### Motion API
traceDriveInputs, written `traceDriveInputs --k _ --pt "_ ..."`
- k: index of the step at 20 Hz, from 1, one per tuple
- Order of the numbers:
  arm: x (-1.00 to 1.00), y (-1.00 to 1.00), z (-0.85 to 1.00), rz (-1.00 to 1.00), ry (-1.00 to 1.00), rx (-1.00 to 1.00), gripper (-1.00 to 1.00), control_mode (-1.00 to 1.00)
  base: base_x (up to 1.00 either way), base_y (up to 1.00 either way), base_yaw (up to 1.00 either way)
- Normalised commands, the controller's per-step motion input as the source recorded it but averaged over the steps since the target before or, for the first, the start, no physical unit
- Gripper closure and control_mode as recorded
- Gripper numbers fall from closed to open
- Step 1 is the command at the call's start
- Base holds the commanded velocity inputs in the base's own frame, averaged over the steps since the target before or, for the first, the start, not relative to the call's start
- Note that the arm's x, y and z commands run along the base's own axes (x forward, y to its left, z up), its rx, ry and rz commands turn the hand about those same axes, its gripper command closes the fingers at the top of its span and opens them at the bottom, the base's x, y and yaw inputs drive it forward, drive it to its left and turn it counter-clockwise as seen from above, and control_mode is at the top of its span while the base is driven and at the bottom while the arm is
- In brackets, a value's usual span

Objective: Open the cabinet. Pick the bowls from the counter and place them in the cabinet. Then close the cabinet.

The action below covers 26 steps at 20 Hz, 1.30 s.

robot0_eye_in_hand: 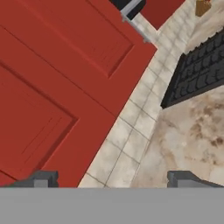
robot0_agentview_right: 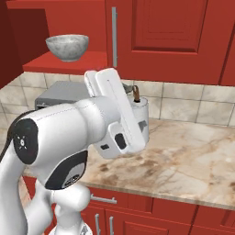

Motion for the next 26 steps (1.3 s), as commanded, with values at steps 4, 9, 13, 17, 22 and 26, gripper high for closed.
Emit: traceDriveInputs --k 4,9,13,17,22,26 --pt "-0.51 0.46 0.13 0.0 -0.02 -0.28 -1.0 -1.0 0.0 0.0 0.0" --pt "-0.15 0.86 0.0 0.01 -0.01 -0.24 -1.0 -1.0 0.0 0.0 0.0" --pt "0.0 0.82 -0.07 -0.09 -0.09 -0.07 -1.0 -1.0 0.0 0.0 0.0" --pt "-0.42 0.4 0.08 -0.06 0.03 -0.13 -1.0 -1.0 0.0 0.0 0.0" --pt "-0.65 0.67 0.0 0.0 0.13 -0.23 -1.0 -1.0 0.0 0.0 0.0" --pt "-0.53 0.73 0.0 0.0 0.19 -0.27 -1.0 -1.0 0.0 0.0 0.0"
